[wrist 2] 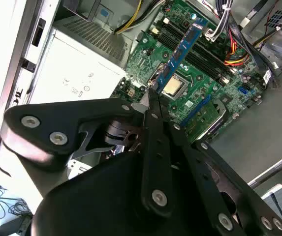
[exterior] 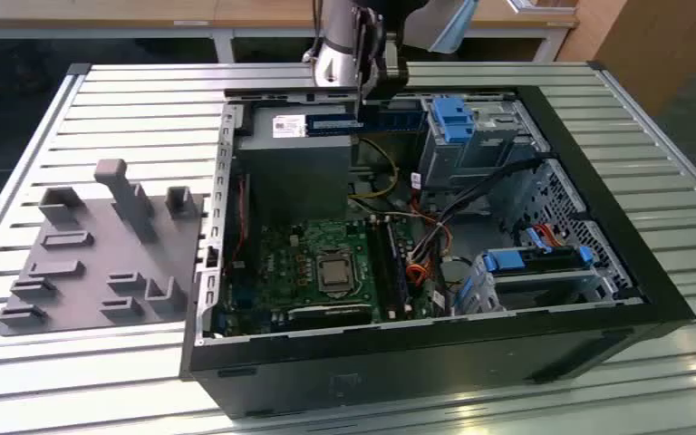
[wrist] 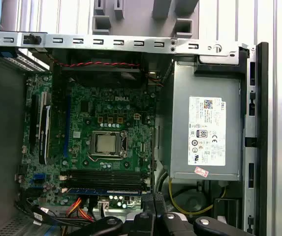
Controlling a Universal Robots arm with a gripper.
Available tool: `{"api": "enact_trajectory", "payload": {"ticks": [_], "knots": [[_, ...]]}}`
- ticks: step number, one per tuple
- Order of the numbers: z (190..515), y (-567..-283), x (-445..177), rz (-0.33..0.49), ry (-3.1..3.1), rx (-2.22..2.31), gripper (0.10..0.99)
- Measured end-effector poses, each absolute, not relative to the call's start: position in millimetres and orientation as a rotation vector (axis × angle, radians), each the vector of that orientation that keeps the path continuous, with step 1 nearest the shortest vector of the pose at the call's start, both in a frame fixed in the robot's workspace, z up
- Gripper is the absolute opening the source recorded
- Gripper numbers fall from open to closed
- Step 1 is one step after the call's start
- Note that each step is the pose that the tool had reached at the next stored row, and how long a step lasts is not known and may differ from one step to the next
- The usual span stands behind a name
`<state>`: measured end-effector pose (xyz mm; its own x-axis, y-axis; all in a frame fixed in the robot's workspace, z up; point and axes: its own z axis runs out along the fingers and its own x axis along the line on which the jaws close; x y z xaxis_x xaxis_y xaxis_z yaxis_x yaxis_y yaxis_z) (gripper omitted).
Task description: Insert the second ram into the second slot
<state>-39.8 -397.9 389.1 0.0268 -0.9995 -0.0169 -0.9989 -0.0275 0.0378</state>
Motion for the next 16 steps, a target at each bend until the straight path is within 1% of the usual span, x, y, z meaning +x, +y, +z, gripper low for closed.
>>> {"api": "enact_trajectory", "payload": {"ticks": [16], "knots": [[389.1, -402.9, -39.8, -0.06, -2.18, 2.24, 0.118]]}}
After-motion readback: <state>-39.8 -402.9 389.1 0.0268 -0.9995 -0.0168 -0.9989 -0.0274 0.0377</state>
